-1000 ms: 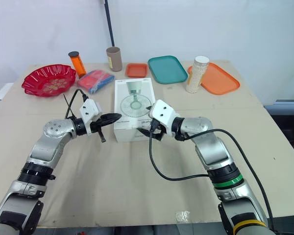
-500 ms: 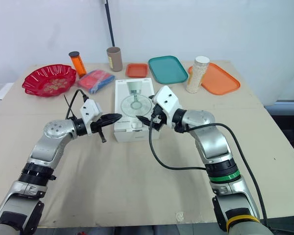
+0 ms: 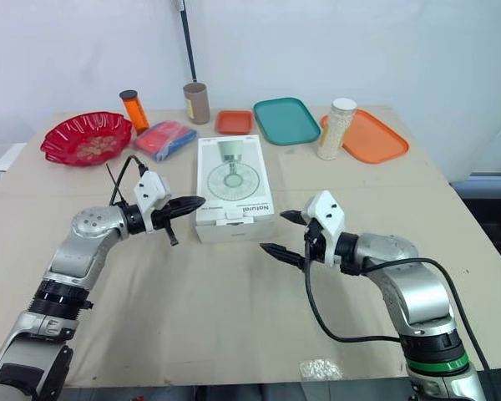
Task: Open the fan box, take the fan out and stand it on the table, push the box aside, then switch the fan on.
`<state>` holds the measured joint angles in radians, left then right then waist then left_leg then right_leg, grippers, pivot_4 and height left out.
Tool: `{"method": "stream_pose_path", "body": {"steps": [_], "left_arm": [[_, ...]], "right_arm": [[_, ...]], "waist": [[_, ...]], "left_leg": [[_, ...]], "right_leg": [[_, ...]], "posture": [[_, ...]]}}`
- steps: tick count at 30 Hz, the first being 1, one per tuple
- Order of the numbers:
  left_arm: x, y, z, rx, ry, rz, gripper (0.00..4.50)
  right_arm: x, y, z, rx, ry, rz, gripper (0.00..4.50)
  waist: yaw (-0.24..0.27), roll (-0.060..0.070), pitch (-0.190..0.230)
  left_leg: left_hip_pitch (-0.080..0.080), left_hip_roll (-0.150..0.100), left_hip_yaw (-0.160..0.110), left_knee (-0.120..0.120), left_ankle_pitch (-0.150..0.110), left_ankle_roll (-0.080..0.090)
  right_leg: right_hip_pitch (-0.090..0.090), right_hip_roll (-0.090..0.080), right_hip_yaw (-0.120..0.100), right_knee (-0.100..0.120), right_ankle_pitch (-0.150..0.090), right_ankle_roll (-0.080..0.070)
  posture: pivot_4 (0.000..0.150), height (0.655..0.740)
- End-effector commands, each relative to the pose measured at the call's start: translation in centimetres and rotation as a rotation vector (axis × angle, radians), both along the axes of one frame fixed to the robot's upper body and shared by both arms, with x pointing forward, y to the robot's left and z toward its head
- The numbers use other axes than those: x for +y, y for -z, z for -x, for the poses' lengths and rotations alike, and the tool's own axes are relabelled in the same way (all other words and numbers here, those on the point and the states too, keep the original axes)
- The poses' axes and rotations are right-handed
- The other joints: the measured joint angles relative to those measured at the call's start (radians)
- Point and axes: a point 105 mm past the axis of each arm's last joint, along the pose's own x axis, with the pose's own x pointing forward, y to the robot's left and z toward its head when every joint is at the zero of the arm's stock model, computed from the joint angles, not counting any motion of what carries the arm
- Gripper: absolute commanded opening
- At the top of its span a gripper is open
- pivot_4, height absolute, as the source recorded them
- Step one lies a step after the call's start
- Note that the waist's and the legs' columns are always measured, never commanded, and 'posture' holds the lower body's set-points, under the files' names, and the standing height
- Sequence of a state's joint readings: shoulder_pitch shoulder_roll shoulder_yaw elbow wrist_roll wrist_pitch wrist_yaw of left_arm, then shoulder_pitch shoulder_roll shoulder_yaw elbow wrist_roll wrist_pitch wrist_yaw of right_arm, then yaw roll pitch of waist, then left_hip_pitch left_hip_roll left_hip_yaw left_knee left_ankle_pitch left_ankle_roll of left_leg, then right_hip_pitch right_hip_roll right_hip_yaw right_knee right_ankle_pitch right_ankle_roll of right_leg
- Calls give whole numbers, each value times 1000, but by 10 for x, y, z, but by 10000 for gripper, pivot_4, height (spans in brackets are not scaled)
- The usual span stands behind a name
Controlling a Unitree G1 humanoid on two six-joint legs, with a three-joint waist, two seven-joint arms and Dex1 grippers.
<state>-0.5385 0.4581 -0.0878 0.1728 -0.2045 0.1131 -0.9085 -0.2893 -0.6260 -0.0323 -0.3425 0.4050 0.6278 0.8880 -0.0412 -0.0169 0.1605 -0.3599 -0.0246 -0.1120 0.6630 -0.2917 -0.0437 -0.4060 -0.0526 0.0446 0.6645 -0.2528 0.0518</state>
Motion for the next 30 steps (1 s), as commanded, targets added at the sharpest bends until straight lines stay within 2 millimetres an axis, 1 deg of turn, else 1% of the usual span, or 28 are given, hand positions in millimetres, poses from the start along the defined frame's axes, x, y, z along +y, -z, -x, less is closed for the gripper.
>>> {"method": "stream_pose_path", "body": {"steps": [1, 5, 9, 11, 13, 14, 16, 17, 20, 23, 24, 26, 28, 29, 30], "left_arm": [[-1, -3, -3, -4, 12, -13, 179], [-2, -2, -4, -2, 15, -16, 179], [-3, -1, -4, -3, 19, -16, 179], [-3, -1, -4, -5, 18, -18, 179], [-3, -1, -4, -6, 17, -19, 179], [-3, -2, -4, -7, 16, -18, 179], [-3, -1, -4, -8, 16, -19, 179], [-3, -1, -4, -9, 16, -19, 179], [-4, -1, -4, -6, 18, -18, 179], [-4, 0, -3, -5, 20, -20, 179], [-4, 0, -3, -5, 21, -20, 179], [-4, 0, -3, -7, 21, -19, 179], [-4, 0, -3, -4, 20, -17, 179], [-4, 0, -3, -6, 21, -20, 179], [-3, 0, -3, -6, 21, -22, 179]], "right_arm": [[16, 9, 11, -21, -63, 23, 45000], [21, 15, 14, -5, -71, 17, 45000], [21, 23, 32, 35, -152, 47, 45000], [18, 32, 44, 84, -200, 79, 45000], [15, 40, 51, 114, -228, 104, 45000], [13, 42, 48, 119, -202, 97, 45000], [3, 43, 29, 103, -92, 99, 45000], [0, 44, 24, 98, -60, 103, 45000], [-6, 44, 15, 81, -31, 116, 45000], [-3, 39, 5, 49, -10, 99, 45000], [-1, 38, 4, 48, -11, 88, 45000], [6, 38, 7, 41, -51, 100, 45000], [12, 35, 9, 37, -78, 76, 45000], [14, 32, 12, 38, -94, 62, 45000], [18, 26, 20, 44, -145, 33, 45000]], "waist": [[0, 0, 0], [3, 0, 0], [5, 0, 0], [6, 0, 0], [7, 0, 0], [8, 0, 0], [8, 0, 0], [8, 0, 0], [7, -1, 0], [8, -1, 0], [8, -1, 0], [8, -1, 0], [8, -1, 0], [8, -1, 0], [8, -1, 0]], "left_leg": [[0, 0, 0, 0, 0, 0], [-1, 0, 0, 0, 0, 0], [-1, 0, 0, 0, 0, 0], [-1, -1, 0, 0, 0, 0], [-1, -1, 0, 0, 0, 0], [-1, -1, 0, 0, 0, 0], [-1, -1, 0, 0, 0, 0], [-1, -1, 0, 0, 0, 0], [0, 0, 0, 0, 0, 0], [0, 0, 0, 0, 0, 0], [0, 0, 0, 0, 0, 0], [0, 0, 0, 0, 0, 0], [0, 0, 0, 0, 0, 0], [0, 0, 0, 0, 0, 0], [0, -1, 0, 0, 0, 0]], "right_leg": [[0, 0, 0, 0, 0, 0], [0, 0, 0, 0, 0, 0], [0, -1, 0, -1, 0, 1], [0, -1, 0, -1, -1, 1], [0, -1, 0, -1, -1, 1], [0, -1, 0, -1, -1, 1], [0, -1, 0, -1, -1, 1], [0, -1, 0, -1, -1, 1], [1, 0, 0, -1, -1, 1], [1, 0, 0, -1, -1, 1], [1, -1, 0, -1, -1, 1], [0, -1, 0, -1, -1, 1], [0, -1, 0, -1, -1, 1], [1, -1, 0, -1, -1, 1], [1, -1, 0, -1, -1, 1]], "posture": [[1500, 7400], [1500, 7400], [1500, 7400], [1500, 7400], [1500, 7400], [1500, 7400], [1500, 7400], [1500, 7400], [1500, 7400], [1500, 7400], [1500, 7400], [1500, 7400], [1500, 7400], [1500, 7400], [1500, 7400]]}}
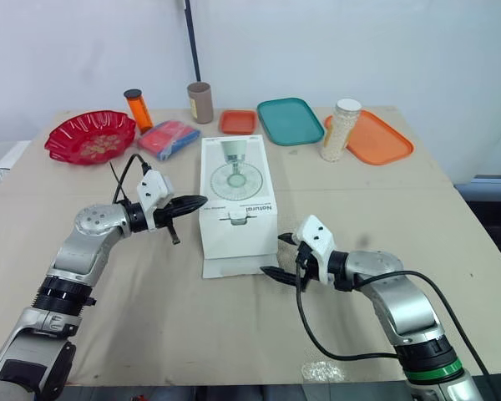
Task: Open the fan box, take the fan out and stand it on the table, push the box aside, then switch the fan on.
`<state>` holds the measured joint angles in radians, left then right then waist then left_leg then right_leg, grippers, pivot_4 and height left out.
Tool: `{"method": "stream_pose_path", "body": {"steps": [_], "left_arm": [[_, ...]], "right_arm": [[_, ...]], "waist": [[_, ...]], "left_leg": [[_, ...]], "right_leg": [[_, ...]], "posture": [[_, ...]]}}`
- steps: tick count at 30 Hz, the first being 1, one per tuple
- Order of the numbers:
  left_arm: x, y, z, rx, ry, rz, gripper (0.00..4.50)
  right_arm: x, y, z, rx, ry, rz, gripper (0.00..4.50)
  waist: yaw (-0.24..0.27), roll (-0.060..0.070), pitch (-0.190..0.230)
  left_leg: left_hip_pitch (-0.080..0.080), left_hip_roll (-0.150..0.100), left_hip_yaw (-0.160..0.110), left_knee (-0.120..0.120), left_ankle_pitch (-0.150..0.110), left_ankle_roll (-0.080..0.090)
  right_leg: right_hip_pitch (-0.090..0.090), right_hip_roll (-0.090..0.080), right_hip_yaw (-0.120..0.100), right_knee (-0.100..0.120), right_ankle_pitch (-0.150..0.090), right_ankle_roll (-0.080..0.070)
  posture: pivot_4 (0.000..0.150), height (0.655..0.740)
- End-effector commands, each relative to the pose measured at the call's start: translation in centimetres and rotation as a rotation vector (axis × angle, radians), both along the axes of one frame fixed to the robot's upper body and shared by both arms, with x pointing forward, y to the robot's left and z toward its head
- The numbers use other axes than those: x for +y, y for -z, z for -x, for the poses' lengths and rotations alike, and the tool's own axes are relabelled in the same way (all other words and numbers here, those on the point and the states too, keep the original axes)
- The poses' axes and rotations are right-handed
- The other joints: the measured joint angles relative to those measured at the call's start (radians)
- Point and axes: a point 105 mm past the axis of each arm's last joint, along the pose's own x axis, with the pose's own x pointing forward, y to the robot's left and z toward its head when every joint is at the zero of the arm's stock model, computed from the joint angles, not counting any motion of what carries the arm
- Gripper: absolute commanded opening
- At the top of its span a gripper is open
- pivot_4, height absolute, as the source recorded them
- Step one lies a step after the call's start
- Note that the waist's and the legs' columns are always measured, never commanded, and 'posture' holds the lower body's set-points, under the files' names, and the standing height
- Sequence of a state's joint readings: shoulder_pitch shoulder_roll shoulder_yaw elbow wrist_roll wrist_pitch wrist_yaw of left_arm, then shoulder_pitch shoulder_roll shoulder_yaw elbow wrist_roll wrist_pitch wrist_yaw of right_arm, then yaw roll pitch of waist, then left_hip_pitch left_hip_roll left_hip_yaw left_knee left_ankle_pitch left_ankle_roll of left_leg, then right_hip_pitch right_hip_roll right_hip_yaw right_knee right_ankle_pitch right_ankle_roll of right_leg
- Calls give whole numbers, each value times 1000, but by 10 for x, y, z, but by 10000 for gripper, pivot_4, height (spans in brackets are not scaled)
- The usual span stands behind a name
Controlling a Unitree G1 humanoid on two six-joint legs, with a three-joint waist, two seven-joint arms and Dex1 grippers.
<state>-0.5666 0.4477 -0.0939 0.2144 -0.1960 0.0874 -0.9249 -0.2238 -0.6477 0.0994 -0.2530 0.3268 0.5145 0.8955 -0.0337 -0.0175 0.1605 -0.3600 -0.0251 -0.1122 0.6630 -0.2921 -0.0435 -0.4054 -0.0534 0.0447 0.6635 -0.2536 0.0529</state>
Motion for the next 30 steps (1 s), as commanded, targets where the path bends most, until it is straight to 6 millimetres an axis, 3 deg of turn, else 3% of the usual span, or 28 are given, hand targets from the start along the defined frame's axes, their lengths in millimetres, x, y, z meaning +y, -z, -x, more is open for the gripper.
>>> {"method": "stream_pose_path", "body": {"steps": [1, 7, 13, 17, 20, 23, 26, 30], "left_arm": [[1, 1, 1, 2, 3, -20, 179], [5, -5, 1, 1, 9, -6, 179], [11, -24, 3, -11, 9, 76, 179], [21, -42, -2, -27, -40, 146, 179], [24, -60, -2, -41, -57, 230, 179], [14, -80, 8, -55, 7, 291, 179], [-3, -69, 17, -23, 74, 246, 179], [-18, -33, 14, 56, 76, 138, 179]], "right_arm": [[19, -26, 20, -33, -155, -88, 45000], [25, -58, 37, -4, -243, -279, 45000], [26, -75, -1, -87, -75, -360, 45000], [24, -73, -38, -130, 77, -335, 45000], [28, -71, -42, -136, 76, -321, 45000], [33, -65, -41, -134, 60, -293, 45000], [36, -61, -39, -133, 42, -277, 45000], [37, -60, -34, -132, 27, -276, 45000]], "waist": [[0, 0, 0], [0, 0, 0], [0, 0, 0], [-2, -1, 0], [-2, -1, 1], [-1, -1, 1], [-1, -1, 1], [-2, -1, 1]], "left_leg": [[0, 0, 0, 0, 0, 0], [0, 0, 0, 0, 0, 0], [0, 0, 0, 0, 0, 0], [-1, 1, 0, 0, 0, 0], [-1, 1, 0, 0, 0, 0], [-2, 0, -1, -1, 0, 0], [-5, 0, -2, 0, 0, -1], [-4, 0, -2, 0, 0, -1]], "right_leg": [[0, 0, 0, 0, 0, 0], [0, 0, 0, 0, 0, 0], [0, 0, 0, 0, 0, 0], [-2, 0, 0, 0, 0, 0], [-2, 0, 0, 0, 0, 0], [-3, 0, -1, 0, 0, 0], [-4, -1, -1, 0, 0, 0], [-4, -1, -2, 0, 0, 0]], "posture": [[1500, 7400], [1500, 7400], [1500, 7400], [1500, 7400], [1500, 7400], [1500, 7400], [1500, 7400], [1500, 7400]]}}
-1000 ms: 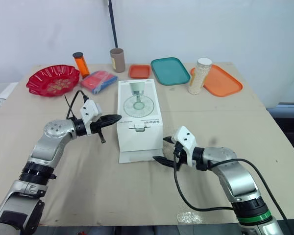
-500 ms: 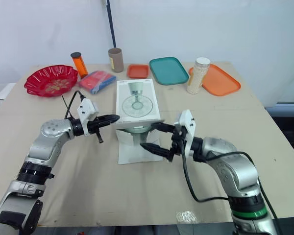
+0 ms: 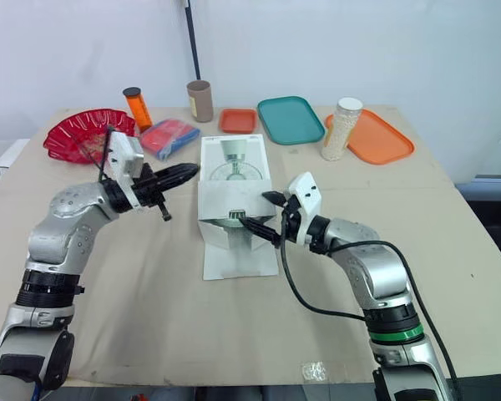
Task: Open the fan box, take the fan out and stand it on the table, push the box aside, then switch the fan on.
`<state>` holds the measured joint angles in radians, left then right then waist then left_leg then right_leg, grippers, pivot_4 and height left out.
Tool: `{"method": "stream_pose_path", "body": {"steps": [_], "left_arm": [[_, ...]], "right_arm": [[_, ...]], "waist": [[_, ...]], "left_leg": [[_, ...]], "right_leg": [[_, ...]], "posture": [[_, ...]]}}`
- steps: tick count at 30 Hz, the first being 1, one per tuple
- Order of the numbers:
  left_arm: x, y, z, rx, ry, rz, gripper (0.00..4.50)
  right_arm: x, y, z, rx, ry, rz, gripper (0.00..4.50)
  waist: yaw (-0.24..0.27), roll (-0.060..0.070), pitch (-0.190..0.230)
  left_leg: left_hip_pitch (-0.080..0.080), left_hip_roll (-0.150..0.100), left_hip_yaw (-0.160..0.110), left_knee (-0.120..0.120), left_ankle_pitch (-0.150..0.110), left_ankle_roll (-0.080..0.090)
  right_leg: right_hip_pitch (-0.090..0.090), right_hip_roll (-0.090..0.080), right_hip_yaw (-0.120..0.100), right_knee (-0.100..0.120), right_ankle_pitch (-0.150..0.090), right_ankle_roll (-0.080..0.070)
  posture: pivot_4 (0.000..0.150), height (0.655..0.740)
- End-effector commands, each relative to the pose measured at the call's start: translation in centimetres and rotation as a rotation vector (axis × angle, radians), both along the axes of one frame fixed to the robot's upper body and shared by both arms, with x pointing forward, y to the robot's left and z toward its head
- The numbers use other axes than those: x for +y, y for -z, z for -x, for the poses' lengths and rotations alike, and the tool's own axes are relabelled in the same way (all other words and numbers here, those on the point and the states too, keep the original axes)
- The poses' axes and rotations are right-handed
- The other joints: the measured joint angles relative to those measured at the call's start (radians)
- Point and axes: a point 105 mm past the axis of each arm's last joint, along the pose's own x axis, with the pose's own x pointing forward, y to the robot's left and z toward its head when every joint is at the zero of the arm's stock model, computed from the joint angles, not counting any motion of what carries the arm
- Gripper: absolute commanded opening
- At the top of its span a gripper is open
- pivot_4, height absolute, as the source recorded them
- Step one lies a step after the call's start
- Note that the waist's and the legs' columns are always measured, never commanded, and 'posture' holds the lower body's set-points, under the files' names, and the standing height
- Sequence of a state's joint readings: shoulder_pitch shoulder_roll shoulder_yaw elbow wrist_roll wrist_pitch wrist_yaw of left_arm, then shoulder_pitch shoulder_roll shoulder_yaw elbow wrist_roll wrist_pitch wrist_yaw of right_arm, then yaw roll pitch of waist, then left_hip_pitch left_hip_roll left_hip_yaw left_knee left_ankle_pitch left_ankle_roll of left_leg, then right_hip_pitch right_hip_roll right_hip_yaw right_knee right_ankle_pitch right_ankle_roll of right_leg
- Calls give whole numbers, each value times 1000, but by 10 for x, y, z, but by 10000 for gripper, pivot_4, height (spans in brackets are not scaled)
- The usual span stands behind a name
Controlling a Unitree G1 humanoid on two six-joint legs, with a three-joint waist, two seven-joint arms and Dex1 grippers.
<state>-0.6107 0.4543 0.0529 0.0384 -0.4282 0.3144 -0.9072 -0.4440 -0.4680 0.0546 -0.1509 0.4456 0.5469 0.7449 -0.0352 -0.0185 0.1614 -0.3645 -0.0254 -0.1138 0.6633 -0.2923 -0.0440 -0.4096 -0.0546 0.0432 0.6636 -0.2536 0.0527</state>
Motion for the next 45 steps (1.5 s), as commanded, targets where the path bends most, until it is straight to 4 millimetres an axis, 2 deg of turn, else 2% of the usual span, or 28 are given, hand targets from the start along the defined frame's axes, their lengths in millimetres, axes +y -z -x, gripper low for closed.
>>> {"method": "stream_pose_path", "body": {"steps": [1, 3, 6, 9, 11, 12, 13, 15, 17, 19, 22, 33, 37, 39, 42, 45], "left_arm": [[-27, 38, 2, 71, 50, -131, 179], [-24, 46, -1, 93, 27, -160, 179], [-20, 45, -2, 94, 17, -159, 179], [-19, 46, -3, 90, 13, -164, 0], [-19, 48, -3, 90, 12, -169, 0], [-19, 48, -3, 90, 9, -168, 0], [-19, 48, -3, 90, 8, -166, 0], [-19, 49, -3, 88, 6, -168, 0], [-20, 49, -3, 88, 4, -167, 0], [-19, 50, -3, 86, 0, -167, 0], [-19, 50, -4, 86, -3, -164, 0], [-21, 51, -6, 85, -2, -156, 0], [-23, 51, -7, 79, 1, -152, 0], [-23, 51, -8, 78, 2, -151, 0], [-24, 52, -8, 77, 4, -152, 0], [-24, 52, -8, 76, 4, -153, 0]], "right_arm": [[6, -5, 9, -34, -46, 2, 45000], [7, -11, 12, -38, -52, -8, 45000], [9, -26, 18, -64, -65, -24, 45000], [13, -35, 21, -78, -68, -10, 37216], [15, -36, 18, -83, -48, 32, 29948], [16, -32, 18, -88, -47, 85, 24924], [17, -29, 19, -92, -48, 120, 23309], [21, -26, 21, -66, -66, 152, 12847], [24, -24, 23, -45, -76, 168, 5218], [22, -16, 20, -16, -56, 209, 1159], [12, 1, 13, 17, 8, 298, 1159], [-8, 6, 25, 50, 20, 413, 1159], [-26, 13, 30, 65, 11, 462, 1159], [-40, 15, 19, 68, 79, 481, 1159], [-48, 16, 10, 68, 124, 475, 1159], [-59, 17, -8, 36, 219, 486, 1159]], "waist": [[0, 0, 0], [0, 0, 0], [-3, 0, 0], [-3, 0, 0], [-3, 0, 0], [-3, 0, 0], [-3, 0, 0], [-3, 0, 0], [-3, 0, 0], [-3, 0, 0], [-3, 0, 0], [-1, 0, 0], [1, 0, 0], [1, 0, 0], [2, 0, 0], [0, 0, 0]], "left_leg": [[0, 0, 0, 0, 0, 0], [1, 0, 0, 0, 0, 0], [1, 0, 1, 0, 0, 0], [1, 1, 0, 0, 0, 0], [1, 0, 0, 0, 0, 0], [1, 0, 0, 0, 0, 0], [1, 0, 0, 0, 0, 0], [1, 0, 0, 0, 0, 0], [1, 0, 0, -1, 0, 0], [1, 0, 0, -1, 0, 0], [1, 0, 0, 0, 0, 0], [0, 0, 0, 0, 0, 0], [0, 0, 0, 0, 0, 0], [0, 0, 0, 0, 0, 0], [1, 0, 0, 0, 0, 0], [1, 0, 1, 0, 0, 0]], "right_leg": [[0, 0, 0, 0, 0, 0], [1, 0, 0, 0, 0, 0], [1, 1, 1, 0, 0, 0], [0, 1, 1, 0, 0, 0], [0, 1, 1, 0, 0, 0], [0, 1, 1, 0, 0, 0], [0, 1, 1, 0, 0, 0], [0, 1, 0, 0, 0, 0], [0, 1, 0, 0, 0, 0], [0, 1, 0, 0, 0, 0], [0, 1, 0, 0, 0, 0], [0, 1, 0, -1, 0, 0], [1, 1, 0, -1, 0, 0], [1, 1, 0, -1, 0, 0], [1, 1, 0, -1, 0, 0], [1, 1, 0, -1, 0, 0]], "posture": [[1500, 7400], [1500, 7400], [1500, 7400], [1500, 7400], [1500, 7400], [1500, 7400], [1500, 7400], [1500, 7400], [1500, 7400], [1500, 7400], [1500, 7400], [1500, 7400], [1500, 7400], [1500, 7400], [1500, 7400], [1500, 7400]]}}
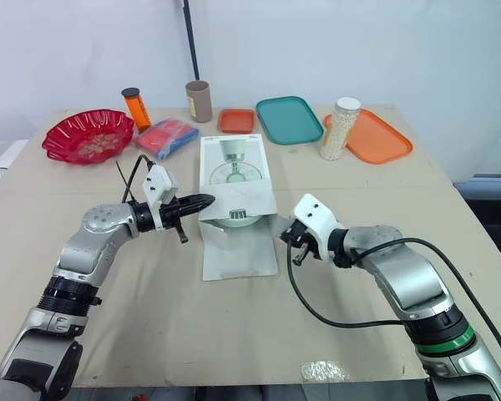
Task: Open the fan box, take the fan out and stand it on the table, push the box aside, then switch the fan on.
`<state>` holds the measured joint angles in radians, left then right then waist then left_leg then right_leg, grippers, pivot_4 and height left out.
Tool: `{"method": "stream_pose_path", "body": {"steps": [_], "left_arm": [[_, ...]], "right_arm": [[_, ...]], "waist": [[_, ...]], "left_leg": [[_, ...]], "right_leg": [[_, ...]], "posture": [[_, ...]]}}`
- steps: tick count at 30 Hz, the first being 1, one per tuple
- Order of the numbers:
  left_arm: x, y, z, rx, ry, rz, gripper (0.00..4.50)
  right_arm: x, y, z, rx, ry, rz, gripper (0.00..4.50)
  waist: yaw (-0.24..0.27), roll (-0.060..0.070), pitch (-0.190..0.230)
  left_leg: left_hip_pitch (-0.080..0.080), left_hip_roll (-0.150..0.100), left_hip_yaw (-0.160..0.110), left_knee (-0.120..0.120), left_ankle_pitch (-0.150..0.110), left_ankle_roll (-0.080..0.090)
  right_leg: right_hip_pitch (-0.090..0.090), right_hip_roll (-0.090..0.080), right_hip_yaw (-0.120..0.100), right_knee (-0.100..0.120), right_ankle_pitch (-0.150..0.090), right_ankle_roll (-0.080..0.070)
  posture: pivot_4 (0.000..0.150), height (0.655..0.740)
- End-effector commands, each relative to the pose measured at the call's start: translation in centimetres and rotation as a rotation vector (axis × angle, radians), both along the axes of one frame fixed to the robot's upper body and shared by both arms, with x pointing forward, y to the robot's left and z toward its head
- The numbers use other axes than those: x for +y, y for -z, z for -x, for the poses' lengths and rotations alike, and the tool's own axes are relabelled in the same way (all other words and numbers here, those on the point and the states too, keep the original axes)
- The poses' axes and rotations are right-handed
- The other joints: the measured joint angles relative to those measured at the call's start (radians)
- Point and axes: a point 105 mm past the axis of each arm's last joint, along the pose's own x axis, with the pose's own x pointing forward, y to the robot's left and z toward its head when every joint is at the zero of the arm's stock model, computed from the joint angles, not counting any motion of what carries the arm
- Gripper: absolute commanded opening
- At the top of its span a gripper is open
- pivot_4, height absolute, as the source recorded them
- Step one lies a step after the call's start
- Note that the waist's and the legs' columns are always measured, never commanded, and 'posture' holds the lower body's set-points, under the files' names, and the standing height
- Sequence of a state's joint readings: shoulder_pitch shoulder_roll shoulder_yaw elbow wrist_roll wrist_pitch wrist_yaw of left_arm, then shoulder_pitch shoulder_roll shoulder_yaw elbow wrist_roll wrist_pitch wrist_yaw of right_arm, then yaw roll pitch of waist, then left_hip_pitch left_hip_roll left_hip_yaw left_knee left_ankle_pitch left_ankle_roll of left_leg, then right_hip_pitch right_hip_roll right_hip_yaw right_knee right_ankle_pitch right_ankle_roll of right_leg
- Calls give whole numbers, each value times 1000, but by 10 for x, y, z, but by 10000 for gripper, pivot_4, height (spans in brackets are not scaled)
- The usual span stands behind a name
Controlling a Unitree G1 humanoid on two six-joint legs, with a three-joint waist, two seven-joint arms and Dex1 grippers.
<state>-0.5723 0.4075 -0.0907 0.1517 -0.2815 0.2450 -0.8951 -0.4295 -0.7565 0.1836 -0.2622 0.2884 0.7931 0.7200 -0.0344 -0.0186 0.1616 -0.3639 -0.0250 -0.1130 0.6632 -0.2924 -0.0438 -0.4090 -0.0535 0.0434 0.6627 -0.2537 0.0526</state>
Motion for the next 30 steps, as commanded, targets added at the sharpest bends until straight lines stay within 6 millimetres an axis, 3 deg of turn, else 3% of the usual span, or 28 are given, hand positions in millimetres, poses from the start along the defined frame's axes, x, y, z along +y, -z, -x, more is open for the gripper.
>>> {"method": "stream_pose_path", "body": {"steps": [1, 8, 16, 20, 25, 30], "left_arm": [[-1, -9, -2, -35, 1, 0, 0], [0, -7, 0, -36, -1, -7, 0], [0, -6, -1, -36, -6, -10, 0], [0, -5, -1, -37, -5, -10, 0], [1, -5, 0, -37, -5, -11, 0], [2, -5, -1, -37, -6, -13, 0]], "right_arm": [[-11, -19, -21, -130, 73, 19, 1159], [7, -32, -37, -180, 103, -88, 1159], [23, -29, -27, -155, 28, -123, 1159], [15, -23, -24, -134, 37, -99, 1159], [-1, -19, -6, -85, -11, -44, 1159], [15, -43, 17, -87, -179, -135, 1159]], "waist": [[0, 0, 0], [-1, 0, 0], [-1, 0, 0], [-1, 0, 0], [1, 0, 0], [-4, 0, 0]], "left_leg": [[0, 0, 0, 0, 0, 0], [0, 0, 0, 0, 0, 0], [0, 0, 0, 0, 0, 0], [0, 0, 0, 0, 0, 0], [-1, 0, -1, 0, 0, 0], [0, 0, 0, 0, 0, 0]], "right_leg": [[0, 0, 0, 0, 0, 0], [-1, 0, 0, 0, 0, 0], [-1, 0, 0, 0, 0, 0], [0, 0, 0, 0, 0, 0], [0, -1, 0, 0, 0, 0], [0, 1, 0, 0, 0, 0]], "posture": [[1500, 7400], [1500, 7400], [1500, 7400], [1500, 7400], [1500, 7400], [1500, 7400]]}}
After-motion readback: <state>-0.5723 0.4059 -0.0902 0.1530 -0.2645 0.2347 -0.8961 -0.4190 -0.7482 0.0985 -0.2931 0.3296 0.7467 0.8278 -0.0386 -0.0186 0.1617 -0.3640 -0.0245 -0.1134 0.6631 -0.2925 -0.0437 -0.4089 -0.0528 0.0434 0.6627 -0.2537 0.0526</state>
